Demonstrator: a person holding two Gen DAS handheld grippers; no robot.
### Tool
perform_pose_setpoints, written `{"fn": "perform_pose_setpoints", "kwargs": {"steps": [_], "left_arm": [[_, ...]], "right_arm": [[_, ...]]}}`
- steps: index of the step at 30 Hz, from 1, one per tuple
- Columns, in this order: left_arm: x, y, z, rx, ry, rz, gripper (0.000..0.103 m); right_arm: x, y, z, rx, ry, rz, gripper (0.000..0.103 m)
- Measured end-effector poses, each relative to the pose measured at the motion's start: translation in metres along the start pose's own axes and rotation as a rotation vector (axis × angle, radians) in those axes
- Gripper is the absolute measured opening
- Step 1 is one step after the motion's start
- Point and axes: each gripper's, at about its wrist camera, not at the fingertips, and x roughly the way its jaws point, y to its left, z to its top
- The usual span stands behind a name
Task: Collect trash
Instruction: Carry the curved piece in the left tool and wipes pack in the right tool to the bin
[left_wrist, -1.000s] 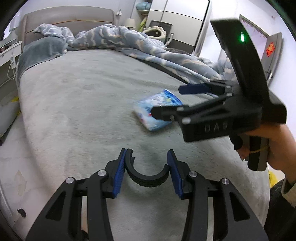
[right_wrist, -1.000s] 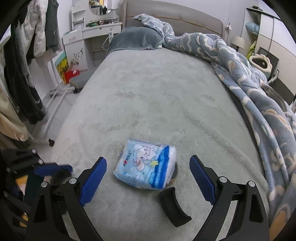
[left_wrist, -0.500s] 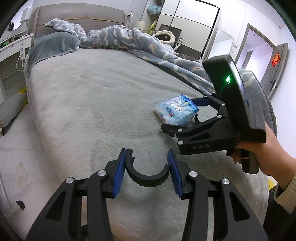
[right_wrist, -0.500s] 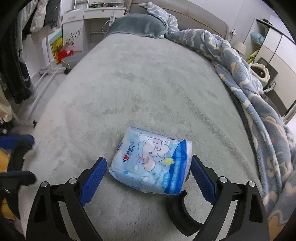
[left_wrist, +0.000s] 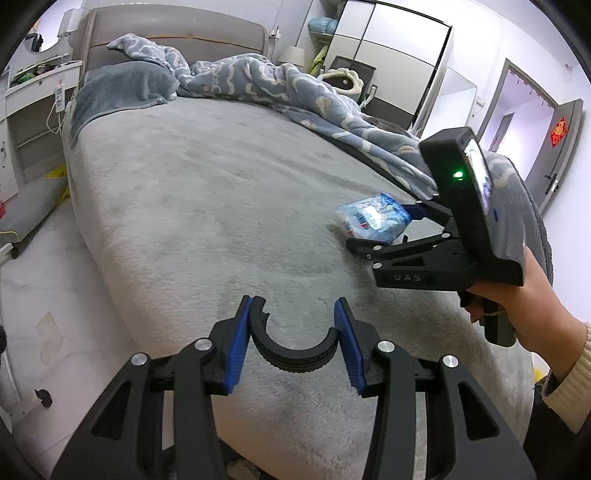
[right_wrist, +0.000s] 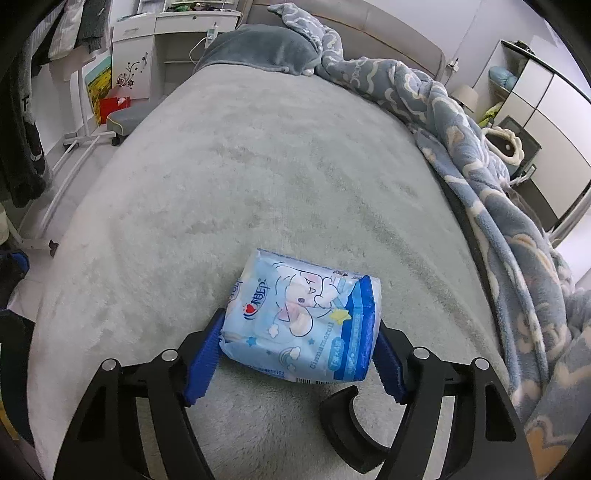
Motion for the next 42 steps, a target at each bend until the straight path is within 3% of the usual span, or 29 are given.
{"fn": "perform_pose_setpoints", "kwargs": {"steps": [7,18,25,33,42], "left_arm": [[-0.009,0.002,0.006,-0.028,-0.005,0.033,0.048],[-0.035,0.007,0.013,-0.088,-0.038,0.094,0.048],[-0.056,0.022,-0.007,-0.171,-0.023,0.166,0.048],[-0.07,0.047,-0.033,-0.284,0.003,0.233,0.048],[-0.06,0.073,-0.09,-0.356,0.16,0.348,0.048]], "right_arm": [[-0.022,-0.012,0.008,0.057,-0.051,0.035,0.074],[-0.055,-0.053,0.012,0.34,-0.111,0.29,0.074],[-0.063,-0.062,-0.002,0.507,-0.108,0.466,0.073],[-0.071,-0.055,-0.021,0.582,-0.081,0.511,0.072],[-0.094,-0.038,-0.037,0.568,-0.079,0.527,0.072]]}}
